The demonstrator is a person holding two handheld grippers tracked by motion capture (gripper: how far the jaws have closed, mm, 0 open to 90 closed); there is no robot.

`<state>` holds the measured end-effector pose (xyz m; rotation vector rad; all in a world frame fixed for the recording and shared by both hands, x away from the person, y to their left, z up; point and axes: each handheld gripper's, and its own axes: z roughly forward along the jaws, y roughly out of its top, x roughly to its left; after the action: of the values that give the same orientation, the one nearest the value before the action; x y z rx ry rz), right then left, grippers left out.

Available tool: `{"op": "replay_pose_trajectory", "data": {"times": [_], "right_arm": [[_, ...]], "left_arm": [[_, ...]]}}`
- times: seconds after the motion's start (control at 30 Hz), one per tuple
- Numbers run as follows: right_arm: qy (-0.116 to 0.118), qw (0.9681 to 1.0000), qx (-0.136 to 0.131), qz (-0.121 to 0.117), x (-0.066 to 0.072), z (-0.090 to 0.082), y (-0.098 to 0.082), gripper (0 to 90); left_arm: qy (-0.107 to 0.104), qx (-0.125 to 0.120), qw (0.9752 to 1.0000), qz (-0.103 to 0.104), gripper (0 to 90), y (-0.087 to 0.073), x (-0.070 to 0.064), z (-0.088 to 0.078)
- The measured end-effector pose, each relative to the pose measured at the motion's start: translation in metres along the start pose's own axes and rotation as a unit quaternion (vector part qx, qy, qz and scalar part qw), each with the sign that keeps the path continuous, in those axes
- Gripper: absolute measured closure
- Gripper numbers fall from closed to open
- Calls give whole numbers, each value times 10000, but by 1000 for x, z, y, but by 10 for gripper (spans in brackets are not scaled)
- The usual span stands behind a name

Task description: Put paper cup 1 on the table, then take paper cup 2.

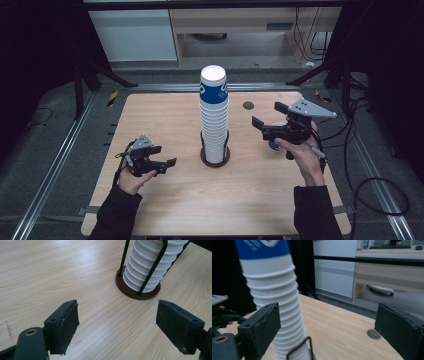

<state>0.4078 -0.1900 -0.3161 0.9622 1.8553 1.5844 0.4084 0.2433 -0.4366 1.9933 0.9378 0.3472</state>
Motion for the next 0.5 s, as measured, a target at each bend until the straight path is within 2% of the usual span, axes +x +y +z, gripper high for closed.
{"op": "replay_pose_trajectory", "data": {"times": [0.27,0.5], "right_arm": [[329,9992,-166,-156,24,15,20,58],[587,9976,-324,-193,41,30,32,56]], "left_arm": [[2,-8,10000,-17,175,0,1,0],[44,10,10000,-12,168,0,1,1]]}}
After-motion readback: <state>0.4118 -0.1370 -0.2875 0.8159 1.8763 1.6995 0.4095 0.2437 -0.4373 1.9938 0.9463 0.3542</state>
